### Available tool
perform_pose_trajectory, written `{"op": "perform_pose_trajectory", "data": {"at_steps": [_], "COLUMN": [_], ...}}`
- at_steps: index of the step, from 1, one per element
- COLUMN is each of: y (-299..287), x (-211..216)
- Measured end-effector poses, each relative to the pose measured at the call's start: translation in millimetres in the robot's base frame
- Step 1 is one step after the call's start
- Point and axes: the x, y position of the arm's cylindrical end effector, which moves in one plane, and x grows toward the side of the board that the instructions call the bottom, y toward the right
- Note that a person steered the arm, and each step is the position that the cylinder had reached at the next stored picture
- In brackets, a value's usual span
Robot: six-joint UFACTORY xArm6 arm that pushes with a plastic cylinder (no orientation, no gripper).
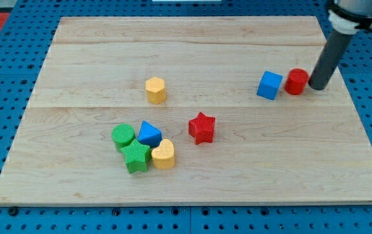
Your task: Move the cube towards the top center
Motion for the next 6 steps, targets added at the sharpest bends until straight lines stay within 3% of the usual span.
{"op": "perform_pose_trajectory", "data": {"at_steps": [1, 3, 4, 6], "y": [-49.6, -178.0, -234.4, -255.9], "x": [9.3, -53.6, -112.9, -87.8]}}
